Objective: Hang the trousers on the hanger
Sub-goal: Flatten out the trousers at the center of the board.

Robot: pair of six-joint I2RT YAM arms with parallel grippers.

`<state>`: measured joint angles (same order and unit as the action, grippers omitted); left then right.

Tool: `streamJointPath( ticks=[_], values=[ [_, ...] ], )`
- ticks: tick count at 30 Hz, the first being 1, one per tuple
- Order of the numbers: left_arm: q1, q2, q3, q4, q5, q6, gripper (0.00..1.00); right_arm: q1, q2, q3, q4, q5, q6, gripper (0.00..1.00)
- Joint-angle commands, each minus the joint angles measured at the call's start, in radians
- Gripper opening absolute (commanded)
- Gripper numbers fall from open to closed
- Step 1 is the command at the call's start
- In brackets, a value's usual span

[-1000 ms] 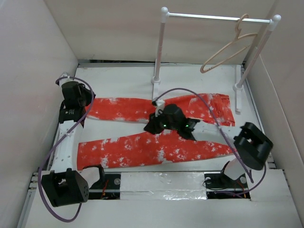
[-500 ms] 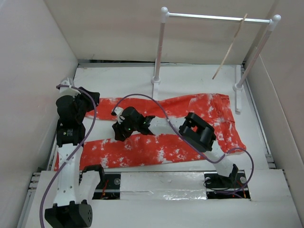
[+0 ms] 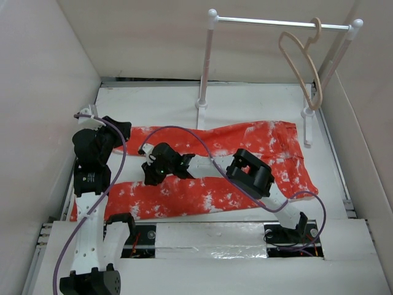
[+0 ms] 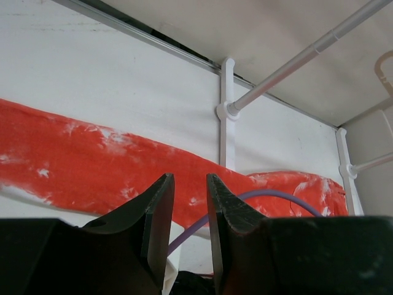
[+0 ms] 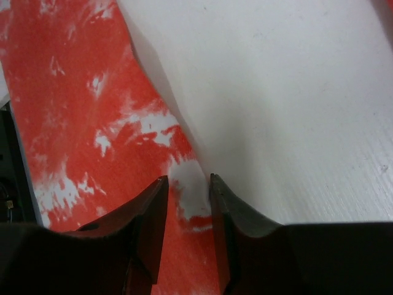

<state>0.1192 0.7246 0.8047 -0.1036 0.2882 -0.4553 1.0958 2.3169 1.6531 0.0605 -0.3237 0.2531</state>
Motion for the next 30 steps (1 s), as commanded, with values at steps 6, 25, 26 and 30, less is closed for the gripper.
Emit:
streamJointPath(
  ticks=[6,25,26,30],
  values=[
    [-0.004,0.022,-0.004,0.032,0.017,0.006,0.29,-0.022,-0.001,0.022,0.005,-0.028,0.028,0.00],
    [0.046,0.156,-0.027,-0.061,-0.190,-0.133,0.45,-0.159,0.010,0.127,0.012,-0.050,0.021,0.56],
    [0.046,0.148,-0.036,-0.065,-0.216,-0.150,0.44,-0.159,-0.031,0.078,0.024,-0.052,0.020,0.64],
    [0.046,0.153,-0.062,-0.119,-0.400,-0.220,0.46,-0.159,-0.181,-0.085,0.071,-0.037,0.002,0.71]
  ],
)
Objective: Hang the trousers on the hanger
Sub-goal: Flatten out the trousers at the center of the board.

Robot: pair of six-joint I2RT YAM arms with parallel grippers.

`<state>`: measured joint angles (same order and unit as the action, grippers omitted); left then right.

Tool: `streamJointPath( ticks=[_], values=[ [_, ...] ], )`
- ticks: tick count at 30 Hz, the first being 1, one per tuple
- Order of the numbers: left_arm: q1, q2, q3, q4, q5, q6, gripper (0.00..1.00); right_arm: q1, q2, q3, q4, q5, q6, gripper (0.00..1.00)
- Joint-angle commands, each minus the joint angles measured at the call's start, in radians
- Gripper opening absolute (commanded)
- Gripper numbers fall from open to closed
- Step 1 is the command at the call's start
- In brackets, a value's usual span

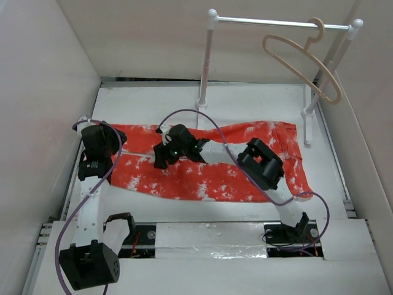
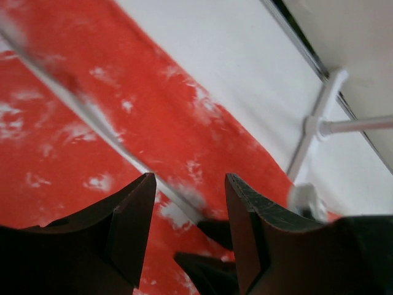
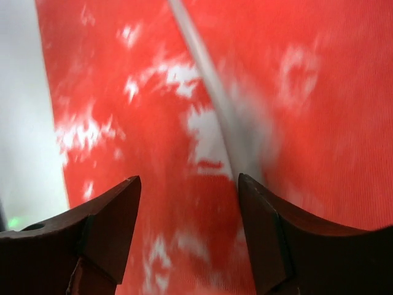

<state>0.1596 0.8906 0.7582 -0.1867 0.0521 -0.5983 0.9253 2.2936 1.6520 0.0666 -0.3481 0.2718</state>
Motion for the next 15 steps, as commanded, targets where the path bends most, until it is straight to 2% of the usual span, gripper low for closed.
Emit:
streamJointPath(
  ticks=[1,2,6,9,11,12,13,14,15],
  values=[
    [0.015,-0.006,-0.022,-0.043,-0.193,-0.095,0.46,0.003,-0.237,-0.162,0.093,0.000,-0.019,0.71],
    [0.015,0.001,-0.025,-0.045,-0.219,-0.098,0.46,0.003,-0.238,-0.162,0.099,0.004,-0.022,0.71],
    [0.096,0.080,0.021,-0.092,-0.274,-0.110,0.45,0.003,-0.504,-0.395,0.136,0.049,-0.037,0.70],
    [0.150,0.148,0.056,-0.109,-0.267,-0.121,0.43,-0.023,-0.609,-0.477,0.144,0.077,-0.049,0.70],
    [0.233,0.192,0.081,-0.122,-0.241,-0.117,0.42,-0.034,-0.689,-0.532,0.121,0.095,-0.069,0.69],
    [0.262,0.203,0.085,-0.137,-0.229,-0.112,0.41,-0.034,-0.715,-0.558,0.125,0.106,-0.075,0.63],
    [0.291,0.211,0.087,-0.138,-0.225,-0.094,0.36,-0.034,-0.741,-0.586,0.134,0.116,-0.075,0.47],
    [0.354,0.231,0.081,-0.140,-0.221,-0.081,0.33,-0.043,-0.790,-0.637,0.151,0.118,-0.069,0.13],
    [0.389,0.241,0.073,-0.142,-0.206,-0.069,0.24,-0.043,-0.813,-0.661,0.159,0.116,-0.065,0.00]
  ],
)
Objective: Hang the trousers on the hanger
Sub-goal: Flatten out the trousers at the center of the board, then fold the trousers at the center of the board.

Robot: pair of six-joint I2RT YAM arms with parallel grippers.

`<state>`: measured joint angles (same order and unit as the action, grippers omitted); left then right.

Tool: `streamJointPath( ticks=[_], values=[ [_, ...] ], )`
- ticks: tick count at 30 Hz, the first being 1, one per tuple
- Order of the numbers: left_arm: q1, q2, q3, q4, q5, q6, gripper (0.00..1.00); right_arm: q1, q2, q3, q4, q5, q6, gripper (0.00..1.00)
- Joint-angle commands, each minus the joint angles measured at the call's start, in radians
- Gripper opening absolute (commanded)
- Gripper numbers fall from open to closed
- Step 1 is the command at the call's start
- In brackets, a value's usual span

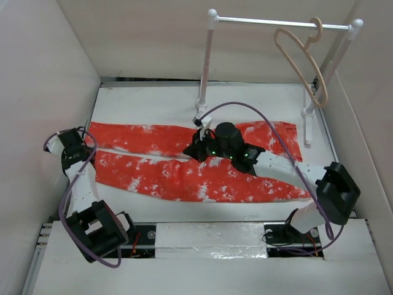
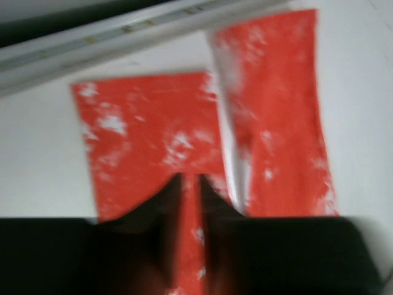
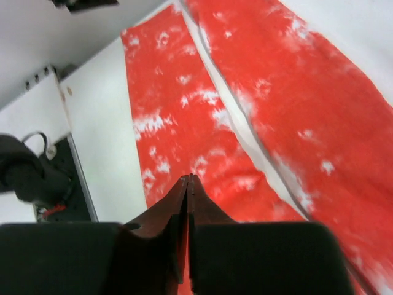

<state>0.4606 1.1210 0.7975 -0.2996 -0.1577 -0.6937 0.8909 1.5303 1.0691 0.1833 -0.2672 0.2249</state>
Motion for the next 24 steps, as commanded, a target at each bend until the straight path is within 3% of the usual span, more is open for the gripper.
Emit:
streamJointPath(
  ticks=[1,3,5,7,10,24],
  values=[
    [0.125,0.023,0.028,-0.035,0.010,0.054,0.00,-0.021,-0.071,-0.099,0.050,0.023,-0.018,0.00],
    [0.228,0.062,0.002,-0.020,0.047,0.094,0.00,-0.033,-0.125,-0.147,0.056,0.026,-0.035,0.00],
    [0.272,0.106,-0.004,-0.022,0.060,0.149,0.12,-0.062,-0.151,-0.170,0.058,0.036,-0.032,0.00],
    [0.273,0.131,-0.009,-0.019,0.046,0.169,0.32,-0.092,-0.170,-0.205,0.091,0.001,-0.019,0.00],
    [0.273,0.128,-0.024,-0.003,0.038,0.171,0.43,-0.092,-0.168,-0.204,0.093,-0.020,-0.018,0.00],
    [0.231,0.368,-0.004,-0.001,0.096,0.201,0.41,-0.122,-0.202,-0.210,0.076,-0.027,-0.022,0.01]
  ],
)
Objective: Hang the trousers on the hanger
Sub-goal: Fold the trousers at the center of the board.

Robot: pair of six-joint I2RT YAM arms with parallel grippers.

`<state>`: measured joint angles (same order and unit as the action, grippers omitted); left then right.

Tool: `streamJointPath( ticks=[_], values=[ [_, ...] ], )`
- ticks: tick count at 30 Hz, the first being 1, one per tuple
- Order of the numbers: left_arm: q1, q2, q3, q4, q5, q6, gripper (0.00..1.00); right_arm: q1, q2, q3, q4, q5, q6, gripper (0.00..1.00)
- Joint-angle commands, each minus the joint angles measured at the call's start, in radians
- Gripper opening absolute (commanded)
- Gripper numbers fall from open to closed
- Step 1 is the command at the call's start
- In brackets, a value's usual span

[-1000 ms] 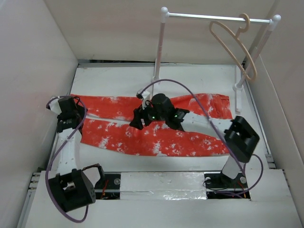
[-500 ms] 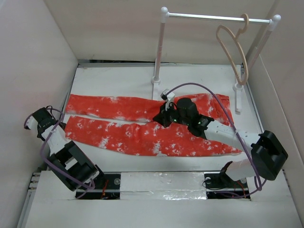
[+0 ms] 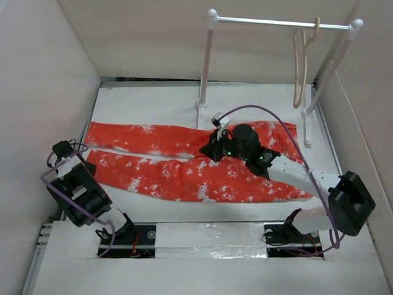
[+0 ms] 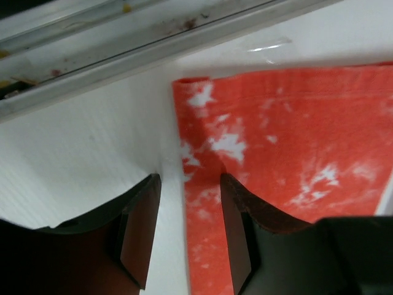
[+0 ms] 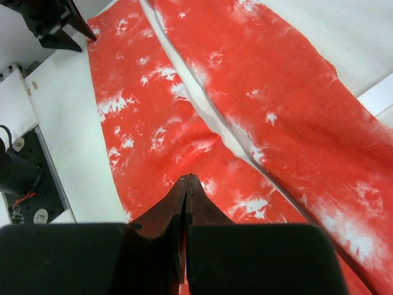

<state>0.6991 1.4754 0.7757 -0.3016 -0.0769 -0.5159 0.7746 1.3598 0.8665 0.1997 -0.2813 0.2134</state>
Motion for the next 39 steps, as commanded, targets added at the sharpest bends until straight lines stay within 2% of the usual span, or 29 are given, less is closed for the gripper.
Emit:
streamJointPath(
  ticks=[1,3,6,8,10,12,13,16,17,19,20,23,26,29,32,34,37,38,39],
  values=[
    [-0.007,0.020,0.020,-0.001,0.012,0.024,0.41,-0.006,-0.034,-0.009,0.060,-0.015,-0.012,0.01],
    [-0.007,0.036,0.020,0.005,0.012,0.027,0.40,-0.006,-0.039,-0.011,0.060,-0.016,-0.011,0.01],
    [-0.007,0.075,0.023,0.007,0.041,0.036,0.33,-0.024,-0.060,-0.014,0.050,-0.012,-0.014,0.01],
    [-0.007,0.094,0.033,-0.001,0.051,0.048,0.02,-0.046,-0.089,-0.026,0.044,-0.009,-0.016,0.01],
    [-0.007,0.092,0.039,-0.007,0.049,0.053,0.00,-0.067,-0.106,-0.037,0.047,-0.002,-0.013,0.01],
    [-0.007,0.048,0.033,0.005,0.071,0.053,0.00,-0.089,-0.119,-0.047,0.050,-0.009,-0.006,0.01],
    [-0.007,0.025,0.027,0.030,0.136,0.057,0.00,-0.100,-0.126,-0.050,0.052,-0.012,-0.003,0.02],
    [-0.007,-0.107,0.013,0.039,0.196,0.054,0.00,-0.123,-0.126,-0.067,0.064,0.002,0.009,0.14],
    [-0.028,-0.200,0.014,0.035,0.198,0.048,0.00,-0.123,-0.117,-0.073,0.069,0.020,0.012,0.23],
    [-0.065,-0.306,0.017,0.030,0.197,0.031,0.00,-0.133,-0.107,-0.072,0.061,0.045,0.024,0.31],
    [-0.084,-0.417,0.014,0.032,0.201,0.005,0.00,-0.149,-0.103,-0.072,0.037,0.077,0.026,0.36],
    [-0.153,-0.622,0.008,0.045,0.230,-0.035,0.00,-0.205,-0.113,-0.086,0.001,0.177,0.052,0.44],
    [-0.220,-0.775,0.023,0.024,0.236,-0.050,0.00,-0.323,-0.165,-0.156,-0.025,0.200,0.112,0.45],
    [-0.247,-0.901,0.031,0.032,0.268,-0.076,0.00,-0.461,-0.286,-0.285,-0.064,0.267,0.173,0.40],
    [-0.247,-0.960,0.033,0.053,0.368,-0.099,0.00,-0.605,-0.407,-0.397,-0.136,0.374,0.250,0.38],
    [-0.247,-0.978,0.030,0.076,0.454,-0.110,0.00,-0.678,-0.450,-0.419,-0.195,0.372,0.259,0.38],
    [-0.297,-1.029,0.020,0.102,0.477,-0.105,0.00,-0.782,-0.525,-0.425,-0.348,0.396,0.279,0.39],
    [-0.314,-1.053,0.022,0.104,0.473,-0.101,0.00,-0.800,-0.559,-0.432,-0.379,0.472,0.294,0.44],
    [-0.344,-1.061,0.023,0.107,0.474,-0.095,0.00,-0.842,-0.571,-0.435,-0.431,0.506,0.322,0.45]
  ],
)
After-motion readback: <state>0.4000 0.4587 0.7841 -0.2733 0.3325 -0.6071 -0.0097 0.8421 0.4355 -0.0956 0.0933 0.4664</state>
